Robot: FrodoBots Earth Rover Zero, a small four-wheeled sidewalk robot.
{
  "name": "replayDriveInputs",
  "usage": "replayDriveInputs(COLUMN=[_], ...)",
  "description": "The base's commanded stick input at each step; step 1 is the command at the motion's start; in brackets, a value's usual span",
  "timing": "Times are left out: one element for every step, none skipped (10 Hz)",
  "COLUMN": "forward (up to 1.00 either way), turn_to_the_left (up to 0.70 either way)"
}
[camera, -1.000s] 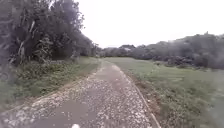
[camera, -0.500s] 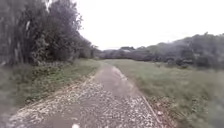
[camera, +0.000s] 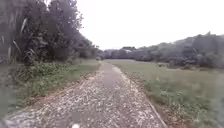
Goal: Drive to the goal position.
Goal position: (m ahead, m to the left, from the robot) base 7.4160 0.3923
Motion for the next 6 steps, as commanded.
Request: replayDriveInputs(forward=[0.7,0.7,0.7,0.7,0.7,0.7], turn_to_the_left=[0.0,0.0,0.0,0.0,0.0,0.0])
